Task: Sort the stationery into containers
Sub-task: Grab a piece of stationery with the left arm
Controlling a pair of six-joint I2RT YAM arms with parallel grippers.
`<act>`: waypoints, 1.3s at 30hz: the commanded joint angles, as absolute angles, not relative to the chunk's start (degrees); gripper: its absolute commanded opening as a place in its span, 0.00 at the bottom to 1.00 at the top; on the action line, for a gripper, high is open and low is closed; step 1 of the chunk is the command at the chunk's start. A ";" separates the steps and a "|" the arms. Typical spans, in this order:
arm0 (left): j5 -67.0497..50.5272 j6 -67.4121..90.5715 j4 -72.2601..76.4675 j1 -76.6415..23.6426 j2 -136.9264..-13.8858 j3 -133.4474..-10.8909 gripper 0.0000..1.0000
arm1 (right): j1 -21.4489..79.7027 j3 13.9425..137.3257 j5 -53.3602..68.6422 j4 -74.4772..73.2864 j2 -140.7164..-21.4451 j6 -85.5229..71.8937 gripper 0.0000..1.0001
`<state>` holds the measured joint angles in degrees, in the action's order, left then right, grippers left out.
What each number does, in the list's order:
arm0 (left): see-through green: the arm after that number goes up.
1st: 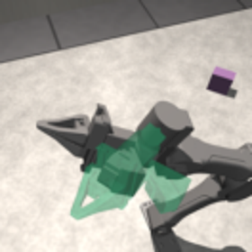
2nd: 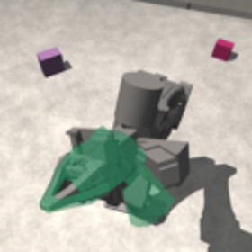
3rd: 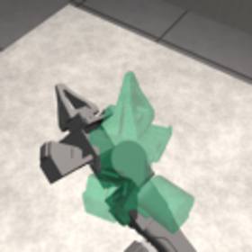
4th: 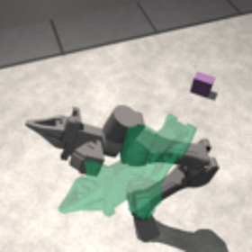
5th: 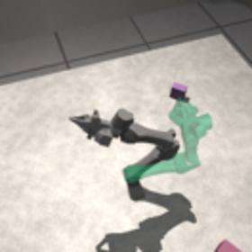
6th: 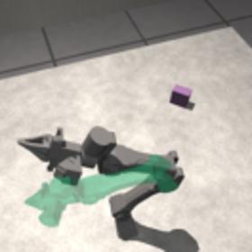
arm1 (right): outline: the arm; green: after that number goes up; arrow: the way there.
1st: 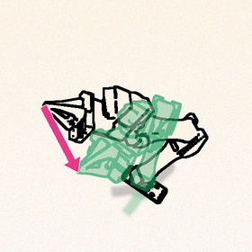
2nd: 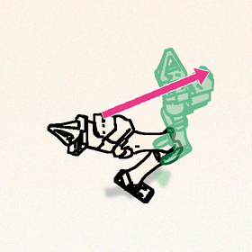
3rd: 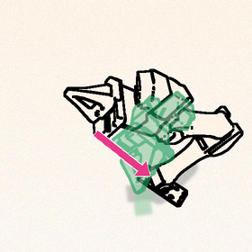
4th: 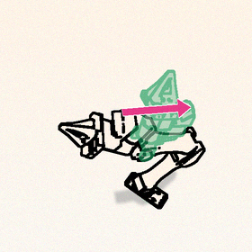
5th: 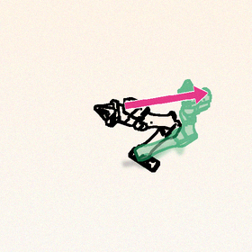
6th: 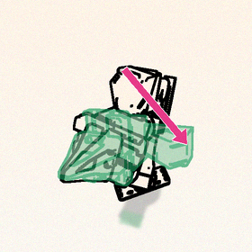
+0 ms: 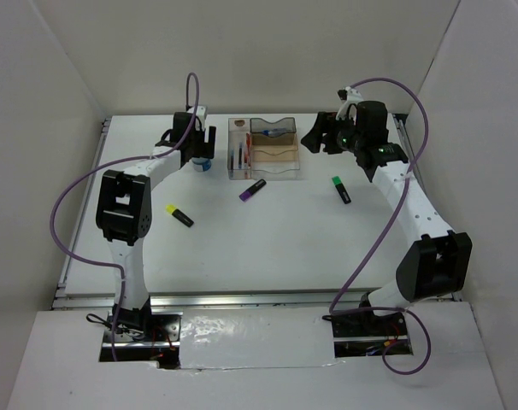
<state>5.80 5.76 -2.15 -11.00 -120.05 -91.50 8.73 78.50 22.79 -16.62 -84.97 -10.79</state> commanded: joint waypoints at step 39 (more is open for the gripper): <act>2.64 4.83 -2.37 -13.53 -113.48 -90.96 0.35 | 8.17 76.99 23.99 -13.01 -83.85 -10.63 0.77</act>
<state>4.80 5.74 -4.69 -12.01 -119.74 -90.45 8.58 77.43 23.24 -15.81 -84.97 -10.81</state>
